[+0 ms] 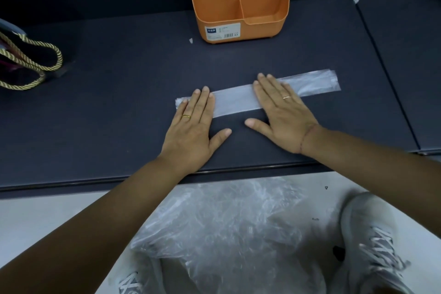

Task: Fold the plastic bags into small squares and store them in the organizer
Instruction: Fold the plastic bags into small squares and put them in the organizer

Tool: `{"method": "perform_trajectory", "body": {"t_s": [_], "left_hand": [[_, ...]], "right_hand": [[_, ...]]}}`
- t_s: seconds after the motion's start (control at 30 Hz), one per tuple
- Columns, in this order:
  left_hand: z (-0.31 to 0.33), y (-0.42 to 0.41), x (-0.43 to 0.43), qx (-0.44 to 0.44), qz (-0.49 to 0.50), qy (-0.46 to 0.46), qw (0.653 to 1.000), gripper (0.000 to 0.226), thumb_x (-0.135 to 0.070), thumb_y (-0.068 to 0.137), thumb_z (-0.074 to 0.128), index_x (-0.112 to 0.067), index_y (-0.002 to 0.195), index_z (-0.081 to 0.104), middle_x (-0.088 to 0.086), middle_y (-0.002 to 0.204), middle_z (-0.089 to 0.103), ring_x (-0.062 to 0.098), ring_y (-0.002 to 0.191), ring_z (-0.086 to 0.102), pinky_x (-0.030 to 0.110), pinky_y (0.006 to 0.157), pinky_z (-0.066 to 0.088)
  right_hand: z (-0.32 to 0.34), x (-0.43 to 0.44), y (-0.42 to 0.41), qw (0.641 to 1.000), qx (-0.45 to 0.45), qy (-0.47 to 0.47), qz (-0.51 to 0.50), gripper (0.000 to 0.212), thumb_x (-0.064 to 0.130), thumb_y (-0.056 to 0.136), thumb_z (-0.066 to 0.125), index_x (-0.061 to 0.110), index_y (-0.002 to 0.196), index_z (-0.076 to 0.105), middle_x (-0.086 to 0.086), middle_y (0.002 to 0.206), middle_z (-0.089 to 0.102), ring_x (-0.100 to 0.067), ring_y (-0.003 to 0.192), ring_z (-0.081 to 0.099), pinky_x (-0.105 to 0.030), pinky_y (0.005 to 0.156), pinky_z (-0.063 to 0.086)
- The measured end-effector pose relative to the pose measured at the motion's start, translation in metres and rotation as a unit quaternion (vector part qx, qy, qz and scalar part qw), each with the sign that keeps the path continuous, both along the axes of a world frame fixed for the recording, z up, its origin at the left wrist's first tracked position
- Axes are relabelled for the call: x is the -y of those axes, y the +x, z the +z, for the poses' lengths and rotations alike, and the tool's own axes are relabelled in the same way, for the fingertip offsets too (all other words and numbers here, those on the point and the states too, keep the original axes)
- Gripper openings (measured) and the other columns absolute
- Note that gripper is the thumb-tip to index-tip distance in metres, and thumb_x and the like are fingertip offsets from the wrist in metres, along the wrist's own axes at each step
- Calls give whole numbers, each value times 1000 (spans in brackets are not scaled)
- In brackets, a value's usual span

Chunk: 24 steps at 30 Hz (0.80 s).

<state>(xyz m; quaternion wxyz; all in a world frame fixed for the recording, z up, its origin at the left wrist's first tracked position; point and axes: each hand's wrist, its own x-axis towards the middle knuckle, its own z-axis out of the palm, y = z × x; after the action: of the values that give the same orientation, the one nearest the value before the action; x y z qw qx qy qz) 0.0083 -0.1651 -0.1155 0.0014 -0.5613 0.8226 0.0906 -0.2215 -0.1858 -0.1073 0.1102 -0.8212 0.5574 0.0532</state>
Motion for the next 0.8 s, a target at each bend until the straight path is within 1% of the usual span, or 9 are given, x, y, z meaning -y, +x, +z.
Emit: {"method": "perform_trajectory", "body": {"t_s": [0.07,0.23,0.33,0.4,0.5,0.6,0.67,0.73,0.8], "left_hand": [[0,0,0,1,0,-2,1000,93,-70,85,-2,-11,156,-4,3,164,-8,12,149,-14,27,118,-16],[1,0,0,-1,0,-4,1000,91,-70,86,-2,-11,156,-4,3,164,-8,10,147,-16,25,117,-19],[1,0,0,-1,0,-8,1000,90,-69,88,2,-11,156,-1,4,164,-4,12,148,-12,25,117,-18],[1,-1,0,2,-1,-10,1000,90,-69,88,2,-10,156,0,4,164,-3,11,148,-12,24,117,-19],[2,-1,-1,0,-2,-9,1000,90,-69,88,3,-10,156,1,4,164,-3,11,148,-11,24,117,-18],[2,0,-1,-5,-3,-10,1000,90,-69,89,4,-10,157,4,4,164,0,13,150,-8,27,119,-14],[2,1,-1,-9,-4,-11,1000,89,-69,90,5,-10,157,5,5,164,1,13,150,-7,28,120,-12],[2,1,-1,-7,-5,-9,1000,89,-69,90,5,-10,157,4,4,164,-1,13,150,-8,27,120,-13],[2,1,-1,-10,-6,-11,1000,89,-69,90,5,-11,157,4,3,164,-1,12,150,-8,26,119,-14]], "right_hand": [[1,-1,-24,999,-7,-2,-38,111,83,69,-15,12,154,-5,-3,162,-11,-15,148,-13,-32,119,-10],[1,4,-81,991,-3,-8,-131,101,75,74,-3,13,154,-2,-2,162,-7,-14,149,-9,-30,119,-9],[2,13,-105,983,83,-34,-158,88,65,85,13,9,152,23,-8,160,18,-25,148,14,-36,120,5],[5,24,-115,968,144,-75,-190,63,50,93,42,8,140,47,-15,142,43,-35,133,36,-42,114,22],[13,41,-119,955,169,-78,-231,31,32,88,67,20,115,63,-6,110,52,-28,112,47,-42,105,35],[20,55,-119,948,197,-24,-251,12,34,81,74,30,84,63,3,96,49,-19,100,51,-41,101,39],[22,62,-119,945,200,10,-258,17,35,80,75,33,71,61,5,92,48,-15,93,51,-41,100,42],[24,64,-119,948,191,21,-255,15,32,82,74,29,72,63,3,98,49,-14,92,51,-36,97,43],[28,62,-119,947,202,18,-248,12,27,85,72,20,79,64,2,98,53,-8,83,54,-27,87,42]]}}
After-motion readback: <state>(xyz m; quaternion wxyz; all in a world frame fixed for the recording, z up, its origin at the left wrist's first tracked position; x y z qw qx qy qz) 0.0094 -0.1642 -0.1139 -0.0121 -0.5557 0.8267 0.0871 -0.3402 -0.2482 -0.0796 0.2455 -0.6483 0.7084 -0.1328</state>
